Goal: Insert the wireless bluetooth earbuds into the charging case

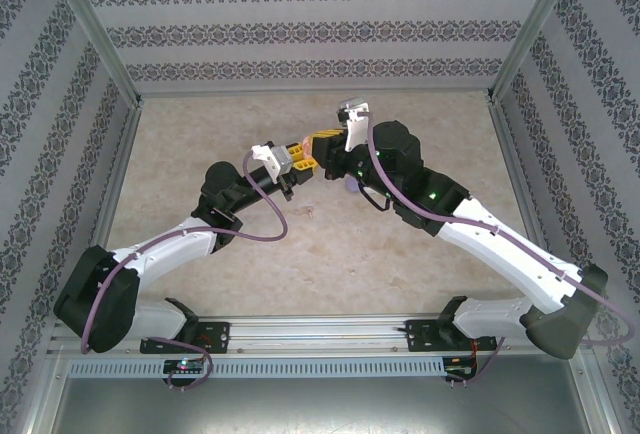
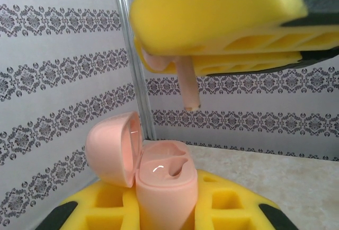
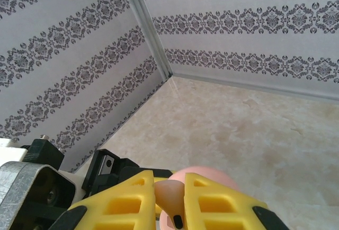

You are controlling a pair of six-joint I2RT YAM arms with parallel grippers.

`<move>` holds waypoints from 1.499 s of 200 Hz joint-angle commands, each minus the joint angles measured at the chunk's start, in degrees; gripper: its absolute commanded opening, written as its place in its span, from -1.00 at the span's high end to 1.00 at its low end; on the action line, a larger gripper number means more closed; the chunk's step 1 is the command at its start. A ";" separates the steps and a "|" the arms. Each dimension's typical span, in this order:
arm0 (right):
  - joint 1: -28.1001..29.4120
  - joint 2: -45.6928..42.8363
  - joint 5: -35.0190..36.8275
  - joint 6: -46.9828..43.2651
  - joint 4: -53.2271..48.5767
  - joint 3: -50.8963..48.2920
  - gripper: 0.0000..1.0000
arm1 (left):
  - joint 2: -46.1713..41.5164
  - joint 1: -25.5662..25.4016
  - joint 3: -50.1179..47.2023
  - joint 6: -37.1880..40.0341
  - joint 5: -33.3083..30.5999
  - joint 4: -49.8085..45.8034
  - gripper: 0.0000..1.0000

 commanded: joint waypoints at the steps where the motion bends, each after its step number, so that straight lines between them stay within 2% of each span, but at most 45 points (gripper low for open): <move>1: 0.43 0.71 -0.89 1.00 2.38 -0.87 0.69 | -1.50 -0.92 1.87 -0.71 1.36 3.58 1.00; 234: -1.07 0.38 -4.86 2.27 1.92 -5.85 0.70 | -2.73 -1.25 2.88 -1.15 1.00 3.33 1.00; 300: -1.65 0.20 -2.12 3.24 0.57 -2.50 0.22 | -2.05 -1.29 2.26 -1.85 -0.27 3.93 1.00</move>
